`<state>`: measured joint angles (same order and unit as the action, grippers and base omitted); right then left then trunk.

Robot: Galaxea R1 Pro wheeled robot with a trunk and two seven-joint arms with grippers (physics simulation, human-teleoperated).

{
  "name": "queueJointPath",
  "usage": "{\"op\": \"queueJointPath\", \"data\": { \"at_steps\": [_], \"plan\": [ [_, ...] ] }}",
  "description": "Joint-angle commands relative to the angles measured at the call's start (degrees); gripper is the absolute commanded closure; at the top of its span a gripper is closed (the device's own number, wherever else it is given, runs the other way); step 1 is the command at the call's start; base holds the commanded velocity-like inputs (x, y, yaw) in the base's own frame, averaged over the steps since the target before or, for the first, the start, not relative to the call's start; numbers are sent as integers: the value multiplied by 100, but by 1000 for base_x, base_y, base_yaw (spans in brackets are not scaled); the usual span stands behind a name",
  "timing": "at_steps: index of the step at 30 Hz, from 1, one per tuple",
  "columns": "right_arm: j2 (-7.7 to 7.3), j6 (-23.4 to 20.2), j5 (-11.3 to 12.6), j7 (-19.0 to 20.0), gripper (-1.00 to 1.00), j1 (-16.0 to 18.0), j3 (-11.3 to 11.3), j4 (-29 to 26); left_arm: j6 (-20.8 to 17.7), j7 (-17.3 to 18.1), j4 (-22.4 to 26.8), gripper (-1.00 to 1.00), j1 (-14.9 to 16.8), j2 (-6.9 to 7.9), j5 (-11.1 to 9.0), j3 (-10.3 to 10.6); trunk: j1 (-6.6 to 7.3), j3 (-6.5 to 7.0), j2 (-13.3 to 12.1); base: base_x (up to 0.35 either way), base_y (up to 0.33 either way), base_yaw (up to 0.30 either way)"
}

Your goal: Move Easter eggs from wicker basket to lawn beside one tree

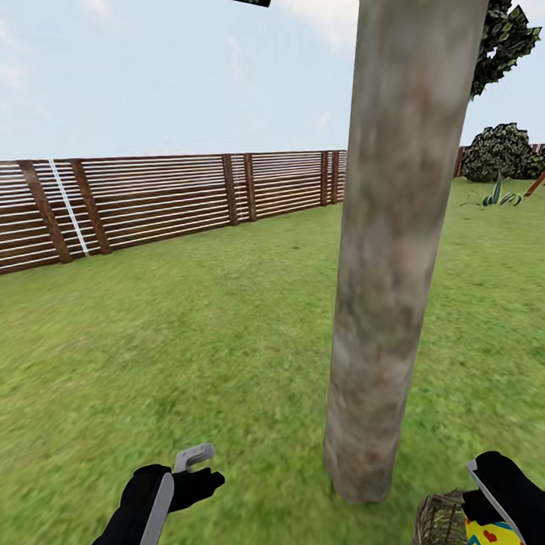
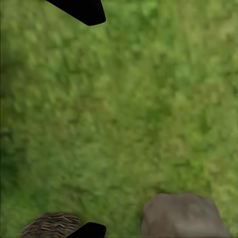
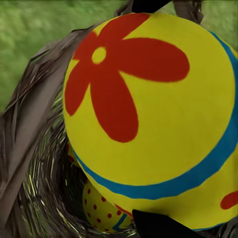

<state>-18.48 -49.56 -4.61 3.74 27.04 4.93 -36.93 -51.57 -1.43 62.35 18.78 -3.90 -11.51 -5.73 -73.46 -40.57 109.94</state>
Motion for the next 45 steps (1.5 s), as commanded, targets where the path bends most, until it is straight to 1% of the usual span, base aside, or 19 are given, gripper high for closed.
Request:
{"op": "queueJointPath", "data": {
  "at_steps": [1, 6, 16, 22, 31, 35, 40, 45],
  "plan": [
    [-2, -27, -48, 39, 100, 3, 25, -7, -29, -14, 6, -100, 3, -6, -36, -16, 23, 12, -39, 0, 0, 0],
    [1, -27, -48, 39, 100, 3, 25, -7, -29, -7, 5, -100, 3, -6, -36, -16, 133, 102, -239, 0, 0, 0],
    [2, -27, -48, 39, 100, 3, 25, -7, -29, -3, 6, -100, 3, -6, -36, -16, 133, 102, -239, 0, 0, 0],
    [2, -27, -48, 39, 100, 3, 25, -7, -28, 0, -12, -100, 3, -6, -36, -16, 133, 102, -239, -228, 0, 0],
    [2, -27, -48, 39, 100, 3, 25, -7, -20, 0, -11, -100, 3, -6, -40, -16, 133, 102, -239, -20, 0, 0],
    [2, -27, -52, 39, 100, 3, 26, -7, -20, -6, -20, -100, 3, -13, -36, -16, 221, 174, -400, 0, 0, 0],
    [2, -19, -64, 39, 100, 3, 34, 90, -23, -8, -28, -100, 3, -70, -28, -16, 331, 264, -600, 0, 0, 0],
    [2, -19, -62, 39, 100, 3, 34, 98, -21, -15, -30, -100, 3, -76, -27, -16, 441, 353, -801, 0, 0, 0]
  ]
}}
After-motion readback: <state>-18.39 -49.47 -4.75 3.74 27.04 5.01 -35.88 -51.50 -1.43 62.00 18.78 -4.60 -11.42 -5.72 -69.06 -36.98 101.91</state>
